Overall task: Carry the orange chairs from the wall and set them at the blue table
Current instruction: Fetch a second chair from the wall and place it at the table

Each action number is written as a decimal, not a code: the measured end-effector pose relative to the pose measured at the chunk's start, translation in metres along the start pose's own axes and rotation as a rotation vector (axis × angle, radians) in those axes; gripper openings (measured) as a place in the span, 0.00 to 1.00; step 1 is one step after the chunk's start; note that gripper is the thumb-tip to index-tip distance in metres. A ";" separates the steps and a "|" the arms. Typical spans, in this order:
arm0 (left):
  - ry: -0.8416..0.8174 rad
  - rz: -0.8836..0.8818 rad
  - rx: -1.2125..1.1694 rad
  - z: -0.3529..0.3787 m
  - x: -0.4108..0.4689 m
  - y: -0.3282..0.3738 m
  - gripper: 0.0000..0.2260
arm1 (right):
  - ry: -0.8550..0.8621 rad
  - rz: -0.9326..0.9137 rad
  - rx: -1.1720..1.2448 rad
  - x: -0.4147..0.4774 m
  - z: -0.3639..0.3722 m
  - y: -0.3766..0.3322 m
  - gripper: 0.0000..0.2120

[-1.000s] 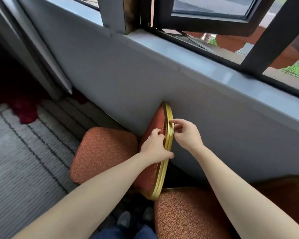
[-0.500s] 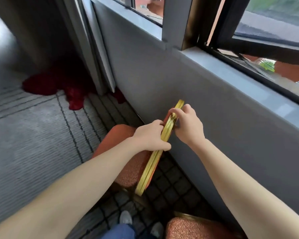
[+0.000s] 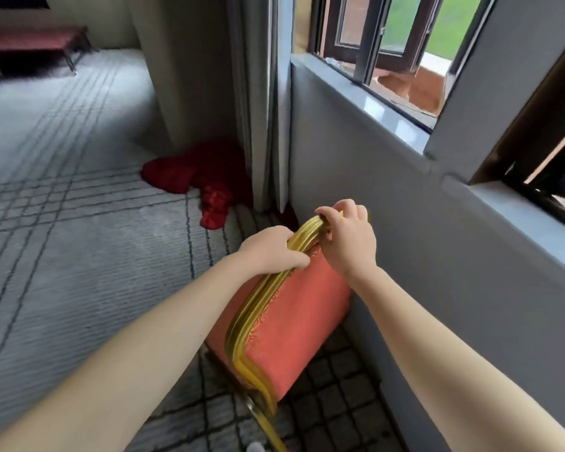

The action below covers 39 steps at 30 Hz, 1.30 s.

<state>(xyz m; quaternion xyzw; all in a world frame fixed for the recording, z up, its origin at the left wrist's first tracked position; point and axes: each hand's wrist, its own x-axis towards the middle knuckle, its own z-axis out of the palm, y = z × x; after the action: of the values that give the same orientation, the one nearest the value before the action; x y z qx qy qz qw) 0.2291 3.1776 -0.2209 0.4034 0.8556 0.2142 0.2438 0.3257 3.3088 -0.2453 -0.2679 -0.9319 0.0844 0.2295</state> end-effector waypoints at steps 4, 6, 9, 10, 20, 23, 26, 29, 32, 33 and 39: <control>0.026 -0.067 -0.051 -0.027 0.012 -0.024 0.11 | 0.000 -0.014 -0.008 0.031 0.017 -0.029 0.19; 0.071 -0.080 -0.067 -0.036 0.015 -0.035 0.11 | -0.025 -0.019 -0.027 0.044 0.023 -0.041 0.20; 0.169 -0.109 -0.092 -0.046 0.020 -0.049 0.10 | -0.082 -0.035 -0.053 0.064 0.029 -0.055 0.22; 0.208 -0.131 -0.085 -0.049 0.022 -0.052 0.10 | -0.098 -0.047 -0.058 0.071 0.031 -0.059 0.22; 0.464 -0.324 0.044 -0.066 0.046 -0.075 0.07 | -0.198 -0.204 -0.031 0.131 0.053 -0.078 0.21; 0.500 -0.394 0.059 -0.074 0.055 -0.084 0.06 | -0.227 -0.283 -0.010 0.151 0.061 -0.080 0.19; 0.551 -0.498 0.091 -0.080 0.065 -0.090 0.07 | -0.302 -0.332 0.072 0.175 0.072 -0.081 0.19; 0.620 -0.628 0.112 -0.080 0.074 -0.091 0.09 | -0.387 -0.387 0.191 0.198 0.086 -0.076 0.20; 0.674 -0.758 0.142 -0.079 0.081 -0.085 0.11 | -0.435 -0.533 0.203 0.217 0.098 -0.065 0.18; 0.687 -0.794 0.149 -0.079 0.083 -0.082 0.12 | -0.448 -0.577 0.212 0.222 0.100 -0.062 0.17; 0.747 -0.958 0.118 -0.073 0.087 -0.069 0.15 | -0.536 -0.725 0.267 0.244 0.105 -0.054 0.16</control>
<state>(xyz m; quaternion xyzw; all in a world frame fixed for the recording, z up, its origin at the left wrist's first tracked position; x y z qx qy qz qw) 0.0971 3.1944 -0.2229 -0.1156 0.9800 0.1597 -0.0262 0.0677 3.3911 -0.2294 0.1379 -0.9728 0.1841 0.0280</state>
